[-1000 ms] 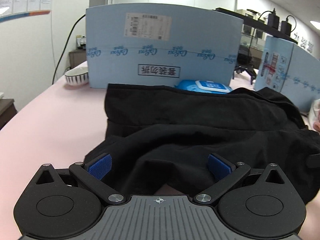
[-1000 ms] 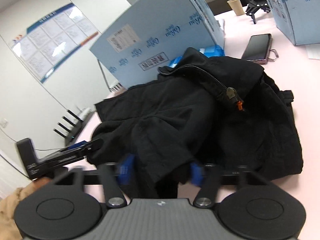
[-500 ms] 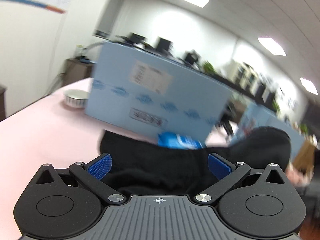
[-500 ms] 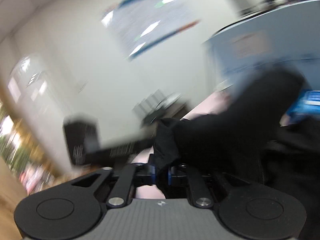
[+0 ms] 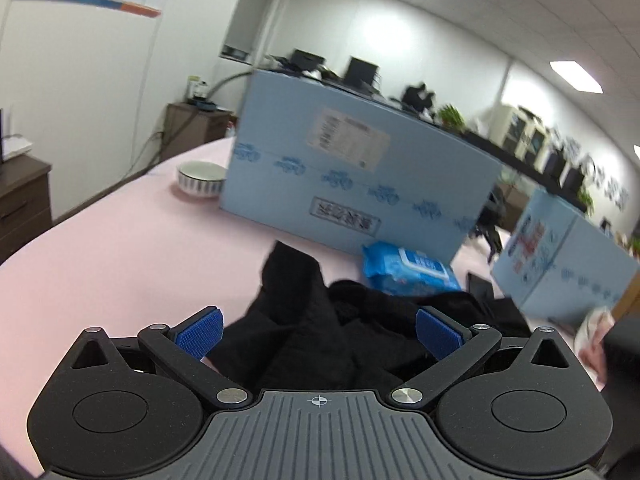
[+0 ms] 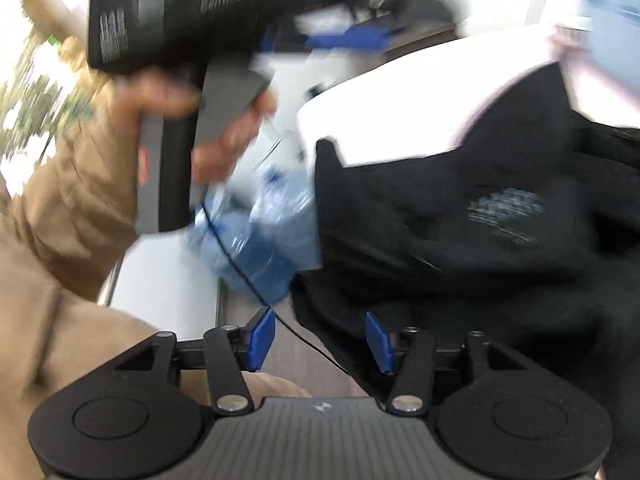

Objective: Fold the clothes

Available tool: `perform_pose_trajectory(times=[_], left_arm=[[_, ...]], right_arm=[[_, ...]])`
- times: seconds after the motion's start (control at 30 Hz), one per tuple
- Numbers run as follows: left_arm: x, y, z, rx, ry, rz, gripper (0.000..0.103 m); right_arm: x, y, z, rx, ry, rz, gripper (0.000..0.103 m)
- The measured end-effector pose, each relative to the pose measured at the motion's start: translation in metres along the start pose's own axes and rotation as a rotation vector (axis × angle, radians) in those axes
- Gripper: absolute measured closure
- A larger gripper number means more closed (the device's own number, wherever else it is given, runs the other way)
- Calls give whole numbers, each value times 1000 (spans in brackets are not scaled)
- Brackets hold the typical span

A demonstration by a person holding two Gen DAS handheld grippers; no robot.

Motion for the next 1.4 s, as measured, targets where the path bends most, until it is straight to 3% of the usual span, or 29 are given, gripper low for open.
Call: perform_pose_trajectory(times=[0.1,0.17,0.23,0.3,0.4,0.57,0.63,0.67,0.7,0.73,0.83,0.93,1.03,1.13,1.27,1.33,1.4], left_arm=[[-15,-10,16,-101,61,-50,0],[-26,-6,23,-97,95,-68,0],[-35,1,30,-58,131,-94,0],[-48,11,39,5,178,-119,0],[-62,22,53,89,245,-155,0],[-76,30,82,125,346,-192,0],[-77,33,88,135,359,-199,0],[-76,34,91,133,348,-202,0],[-76,33,91,117,344,-207,0],[-76,32,91,108,345,-210,0],[-80,31,89,89,349,-242,0],[-85,26,85,97,347,-241,0],[-96,16,81,94,341,-212,0],[-107,-6,71,59,323,-157,0],[-116,-37,67,-10,317,-76,0],[-120,-48,71,-46,328,-55,0],[-124,-54,77,-83,343,-54,0]], right_arm=[[72,-45,11,-161,-210,233,20],[120,-75,28,-283,-377,427,16],[164,-103,51,-417,-533,681,12],[195,-122,77,-507,-599,923,10],[206,-144,114,-599,-582,1021,10],[161,-176,142,-777,-555,934,9],[138,-179,138,-742,-595,905,12],[127,-182,134,-713,-606,886,30],[117,-186,130,-708,-611,857,56],[110,-188,128,-720,-623,822,67],[113,-197,122,-884,-777,622,79],[137,-200,119,-1028,-1024,385,86],[175,-191,117,-1085,-1211,215,88],[225,-175,117,-1058,-1383,101,89],[293,-140,135,-935,-1528,107,89],[338,-117,164,-858,-1578,222,89],[362,-103,193,-845,-1511,416,89]])
Point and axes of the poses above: each gripper's, at about its wrist camera, not at the fingertips, and x roughly against the way its jaws point, y to its left, z to its underside, the point moved 4 cm from there along -x, roughly the way its jaws point, and after that the axes turned 11 degrees about -y, right-handed, at the moved point
